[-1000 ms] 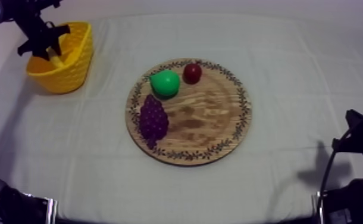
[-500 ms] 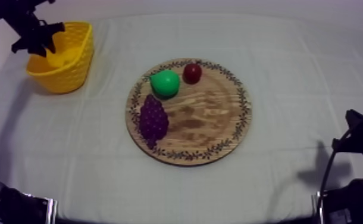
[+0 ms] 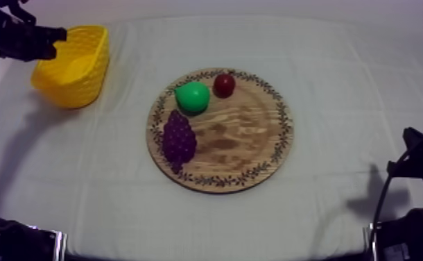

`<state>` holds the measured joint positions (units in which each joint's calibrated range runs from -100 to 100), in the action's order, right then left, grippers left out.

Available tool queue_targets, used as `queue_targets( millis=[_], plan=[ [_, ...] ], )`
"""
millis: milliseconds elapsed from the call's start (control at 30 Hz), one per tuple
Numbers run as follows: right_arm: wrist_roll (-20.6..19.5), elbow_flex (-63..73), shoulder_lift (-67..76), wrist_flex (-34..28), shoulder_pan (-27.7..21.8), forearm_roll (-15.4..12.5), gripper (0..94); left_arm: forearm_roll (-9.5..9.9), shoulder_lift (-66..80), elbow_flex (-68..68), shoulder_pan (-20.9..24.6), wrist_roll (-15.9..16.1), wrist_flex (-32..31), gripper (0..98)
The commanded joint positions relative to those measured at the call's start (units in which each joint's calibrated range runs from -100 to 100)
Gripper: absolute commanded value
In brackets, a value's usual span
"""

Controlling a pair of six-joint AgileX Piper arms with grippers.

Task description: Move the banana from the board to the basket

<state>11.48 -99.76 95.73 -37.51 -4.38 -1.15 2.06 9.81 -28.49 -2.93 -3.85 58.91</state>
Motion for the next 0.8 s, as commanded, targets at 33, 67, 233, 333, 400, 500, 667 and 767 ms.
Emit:
queue_targets(
  millis=[33,67,233,333,400,500,667,767],
  plan=[
    [0.0,0.0,0.0,-0.2,0.0,0.0,0.3,0.19,14.3,-11.7,-2.4,1.5,-4.0,1.3],
    [0.0,0.0,0.0,-0.2,0.0,0.0,0.3,0.1,16.8,-14.2,-2.7,1.7,-5.3,1.3],
    [0.0,0.0,0.0,-0.2,0.1,0.0,0.3,-1.01,30.4,-29.7,-3.4,3.3,-16.4,0.7],
    [0.0,0.0,0.0,-0.2,0.1,0.0,0.3,-1.5,37.8,-38.1,-3.6,4.1,-21.7,0.3],
    [0.0,0.0,0.0,-0.2,0.1,0.0,0.3,-1.63,42.2,-41.9,-3.9,4.8,-23.0,0.2],
    [0.0,0.0,0.0,-0.2,0.1,0.0,0.3,-3.95,48.3,-47.4,-3.4,7.2,-25.5,0.2],
    [0.0,0.0,0.0,-0.2,0.1,0.0,0.3,-9.29,57.5,-55.9,-1.9,11.4,-27.7,0.1],
    [0.0,0.0,0.0,-0.2,0.1,0.0,0.3,-10.94,64.3,-60.4,-1.0,13.1,-28.0,0.1]
  ],
)
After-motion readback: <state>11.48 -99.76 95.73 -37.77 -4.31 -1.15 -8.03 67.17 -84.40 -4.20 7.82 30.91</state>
